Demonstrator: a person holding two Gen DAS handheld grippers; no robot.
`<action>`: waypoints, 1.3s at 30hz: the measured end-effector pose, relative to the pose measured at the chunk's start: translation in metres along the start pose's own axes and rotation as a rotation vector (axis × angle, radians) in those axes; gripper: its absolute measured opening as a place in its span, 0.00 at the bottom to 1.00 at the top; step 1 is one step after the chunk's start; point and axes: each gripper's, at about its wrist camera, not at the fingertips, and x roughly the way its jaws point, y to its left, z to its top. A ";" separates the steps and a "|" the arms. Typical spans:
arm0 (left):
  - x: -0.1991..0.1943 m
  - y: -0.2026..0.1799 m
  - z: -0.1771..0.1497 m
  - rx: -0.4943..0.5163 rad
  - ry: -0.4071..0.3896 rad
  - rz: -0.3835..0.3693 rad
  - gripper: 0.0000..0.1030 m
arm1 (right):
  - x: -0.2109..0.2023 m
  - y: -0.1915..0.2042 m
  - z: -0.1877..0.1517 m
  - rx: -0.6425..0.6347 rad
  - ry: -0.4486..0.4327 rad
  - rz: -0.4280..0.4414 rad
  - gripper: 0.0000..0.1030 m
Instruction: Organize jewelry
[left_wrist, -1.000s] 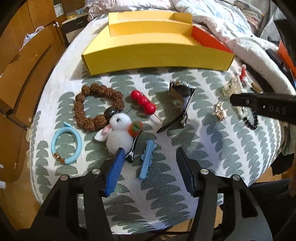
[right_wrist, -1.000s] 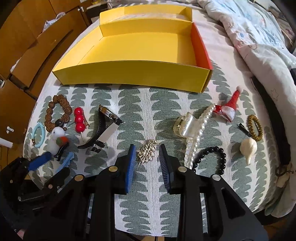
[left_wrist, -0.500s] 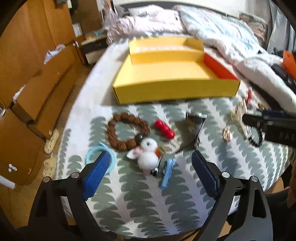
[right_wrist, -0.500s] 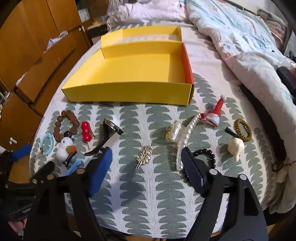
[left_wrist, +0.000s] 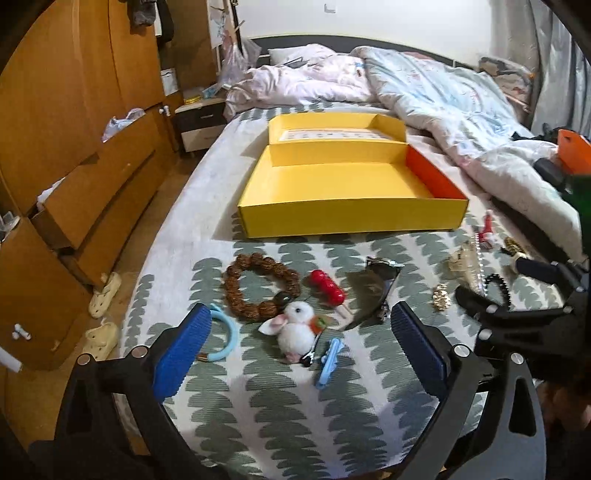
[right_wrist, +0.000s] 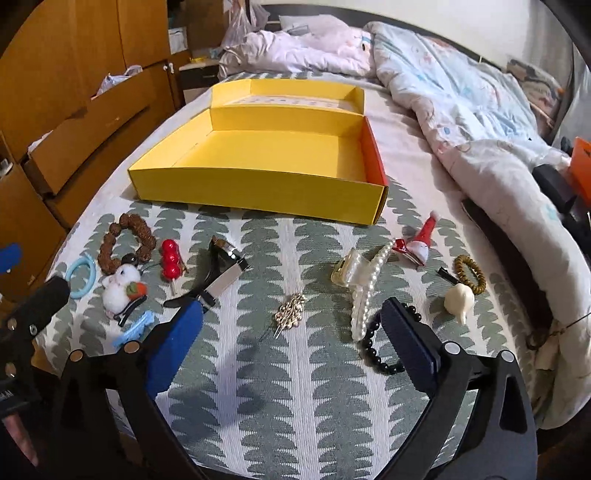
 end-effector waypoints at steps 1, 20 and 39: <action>0.000 0.000 -0.001 0.005 -0.002 0.013 0.94 | -0.001 0.000 -0.002 -0.002 -0.001 -0.004 0.95; 0.026 0.017 -0.003 0.000 0.018 0.065 0.94 | 0.006 -0.011 -0.018 0.021 -0.017 -0.043 0.95; 0.058 0.022 -0.031 0.019 0.120 0.089 0.94 | 0.003 -0.042 -0.054 0.158 -0.046 -0.083 0.95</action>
